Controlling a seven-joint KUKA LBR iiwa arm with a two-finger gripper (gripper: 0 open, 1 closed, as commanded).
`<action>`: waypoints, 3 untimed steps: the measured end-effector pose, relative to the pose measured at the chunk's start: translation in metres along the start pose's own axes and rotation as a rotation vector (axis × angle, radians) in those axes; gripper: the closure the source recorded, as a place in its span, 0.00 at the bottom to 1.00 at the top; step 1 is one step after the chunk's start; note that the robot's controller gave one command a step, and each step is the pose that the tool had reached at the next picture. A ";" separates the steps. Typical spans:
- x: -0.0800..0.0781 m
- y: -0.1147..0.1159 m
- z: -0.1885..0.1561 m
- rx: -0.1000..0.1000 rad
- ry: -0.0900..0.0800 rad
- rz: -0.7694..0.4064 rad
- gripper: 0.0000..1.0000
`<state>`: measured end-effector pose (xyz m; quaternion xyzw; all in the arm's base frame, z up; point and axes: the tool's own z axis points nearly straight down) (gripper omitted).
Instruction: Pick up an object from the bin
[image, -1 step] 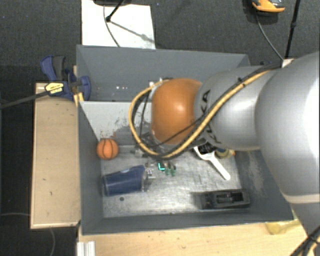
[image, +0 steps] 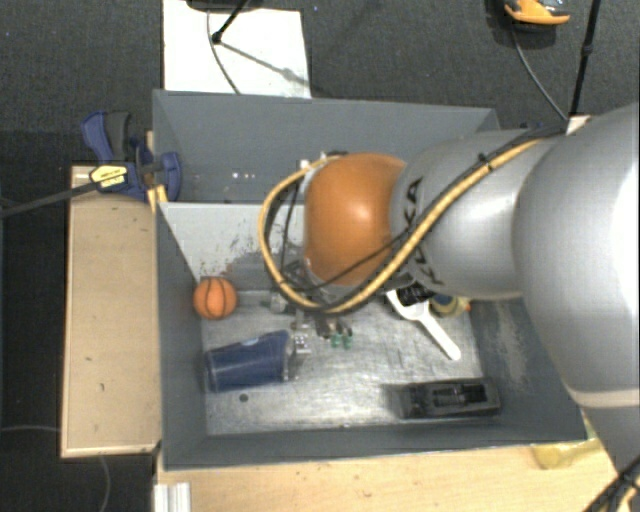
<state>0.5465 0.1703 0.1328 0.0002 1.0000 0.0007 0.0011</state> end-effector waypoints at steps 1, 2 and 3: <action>0.000 0.048 0.029 -0.001 -0.003 0.042 0.00; 0.002 0.053 0.018 -0.001 0.000 0.038 0.00; -0.001 0.065 0.026 -0.001 -0.003 0.202 0.00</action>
Offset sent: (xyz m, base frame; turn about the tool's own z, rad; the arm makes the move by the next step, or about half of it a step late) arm -0.0023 0.0496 -0.0086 0.0347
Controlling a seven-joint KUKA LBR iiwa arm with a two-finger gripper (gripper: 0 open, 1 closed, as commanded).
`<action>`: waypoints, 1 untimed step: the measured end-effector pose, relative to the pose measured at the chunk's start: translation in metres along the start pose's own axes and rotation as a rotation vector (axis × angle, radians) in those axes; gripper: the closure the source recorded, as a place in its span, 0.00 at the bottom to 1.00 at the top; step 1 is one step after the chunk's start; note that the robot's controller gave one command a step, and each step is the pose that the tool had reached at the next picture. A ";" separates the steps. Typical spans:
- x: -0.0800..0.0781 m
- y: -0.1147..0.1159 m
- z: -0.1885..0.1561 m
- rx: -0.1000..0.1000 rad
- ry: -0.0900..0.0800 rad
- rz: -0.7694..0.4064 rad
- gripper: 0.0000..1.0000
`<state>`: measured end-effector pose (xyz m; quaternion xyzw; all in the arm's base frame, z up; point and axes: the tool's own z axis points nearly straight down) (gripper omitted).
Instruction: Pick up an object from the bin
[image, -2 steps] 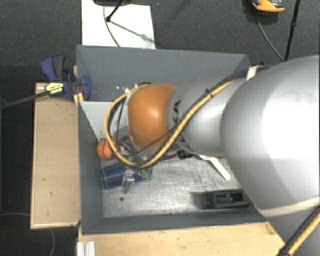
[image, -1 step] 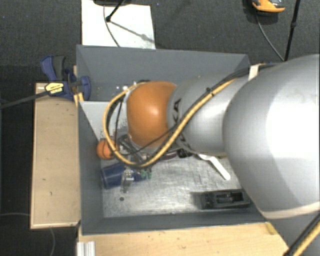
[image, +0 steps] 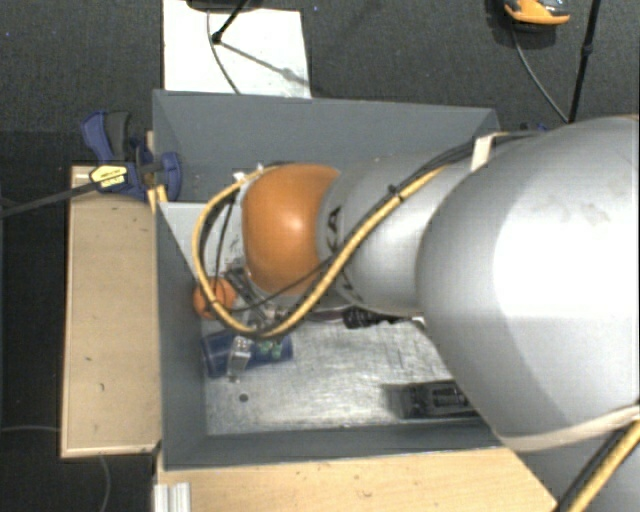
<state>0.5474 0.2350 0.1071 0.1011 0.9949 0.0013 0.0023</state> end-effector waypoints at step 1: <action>-0.011 0.000 0.020 0.009 0.007 -0.140 0.00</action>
Offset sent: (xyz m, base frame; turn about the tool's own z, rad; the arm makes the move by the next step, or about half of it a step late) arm 0.0074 -0.0187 -0.0371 0.1388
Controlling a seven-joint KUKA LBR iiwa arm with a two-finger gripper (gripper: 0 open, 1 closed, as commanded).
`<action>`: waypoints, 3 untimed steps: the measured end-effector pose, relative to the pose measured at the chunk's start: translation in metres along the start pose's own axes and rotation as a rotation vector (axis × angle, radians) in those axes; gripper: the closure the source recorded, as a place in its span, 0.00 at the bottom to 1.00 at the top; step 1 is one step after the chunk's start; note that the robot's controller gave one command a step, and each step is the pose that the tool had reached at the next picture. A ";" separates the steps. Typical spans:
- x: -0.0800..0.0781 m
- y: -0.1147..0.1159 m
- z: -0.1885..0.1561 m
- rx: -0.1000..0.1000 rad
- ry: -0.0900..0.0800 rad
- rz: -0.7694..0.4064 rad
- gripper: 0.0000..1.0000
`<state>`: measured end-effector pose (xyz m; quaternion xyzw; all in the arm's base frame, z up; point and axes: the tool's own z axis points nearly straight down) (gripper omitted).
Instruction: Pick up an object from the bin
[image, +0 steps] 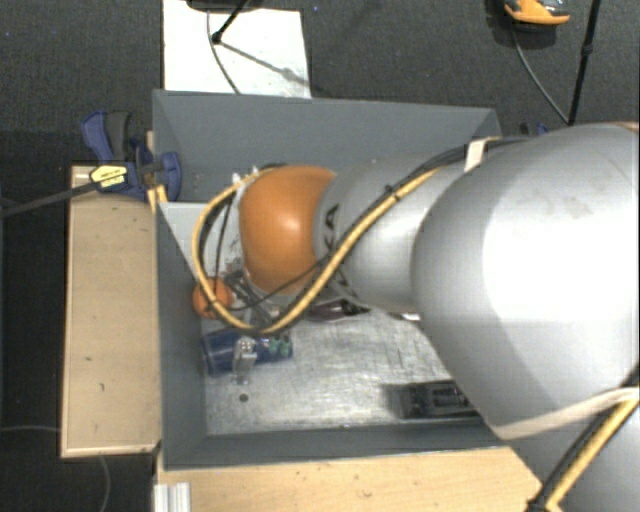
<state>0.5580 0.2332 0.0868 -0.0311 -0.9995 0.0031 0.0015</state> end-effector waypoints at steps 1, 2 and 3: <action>0.000 -0.009 0.008 -0.021 -0.006 0.271 1.00; 0.000 -0.009 0.008 -0.021 -0.006 0.271 1.00; 0.001 -0.010 0.006 -0.017 -0.004 0.270 1.00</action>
Offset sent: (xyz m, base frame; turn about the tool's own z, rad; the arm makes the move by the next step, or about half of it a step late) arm 0.0000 0.0000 0.0000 0.0000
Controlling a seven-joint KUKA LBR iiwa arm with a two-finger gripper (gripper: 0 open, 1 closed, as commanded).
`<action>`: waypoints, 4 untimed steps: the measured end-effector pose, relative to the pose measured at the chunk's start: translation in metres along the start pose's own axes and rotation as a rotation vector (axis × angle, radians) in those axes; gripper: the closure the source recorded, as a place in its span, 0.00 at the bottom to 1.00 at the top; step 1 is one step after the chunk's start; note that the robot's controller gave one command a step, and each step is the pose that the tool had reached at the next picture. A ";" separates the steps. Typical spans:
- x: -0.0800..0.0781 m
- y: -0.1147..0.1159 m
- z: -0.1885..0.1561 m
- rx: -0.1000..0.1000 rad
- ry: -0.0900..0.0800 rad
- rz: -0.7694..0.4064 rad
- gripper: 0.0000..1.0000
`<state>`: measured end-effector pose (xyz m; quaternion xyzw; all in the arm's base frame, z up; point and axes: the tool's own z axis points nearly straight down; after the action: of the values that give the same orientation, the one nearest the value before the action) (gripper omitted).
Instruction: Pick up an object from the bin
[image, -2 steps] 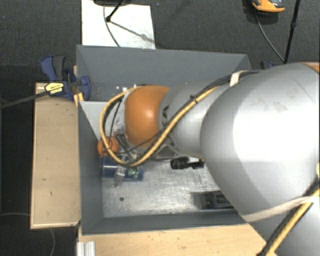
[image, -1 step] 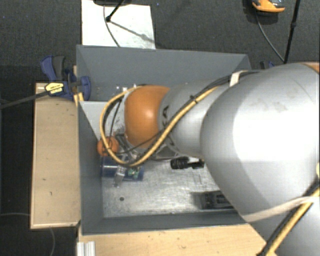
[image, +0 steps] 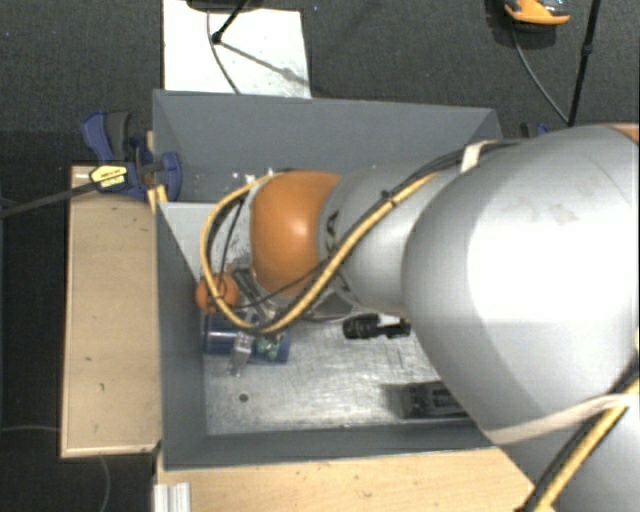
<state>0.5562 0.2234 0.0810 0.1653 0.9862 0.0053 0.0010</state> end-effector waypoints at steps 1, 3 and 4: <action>0.001 -0.003 -0.016 0.012 0.005 0.001 1.00; -0.001 -0.002 -0.048 0.010 0.000 0.001 1.00; -0.001 -0.002 -0.061 0.010 0.000 0.000 1.00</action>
Offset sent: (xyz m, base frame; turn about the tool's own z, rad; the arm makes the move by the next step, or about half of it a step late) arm 0.0001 0.0000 0.0692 0.0000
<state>0.5563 0.2205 0.1424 0.1652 0.9863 0.0005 0.0005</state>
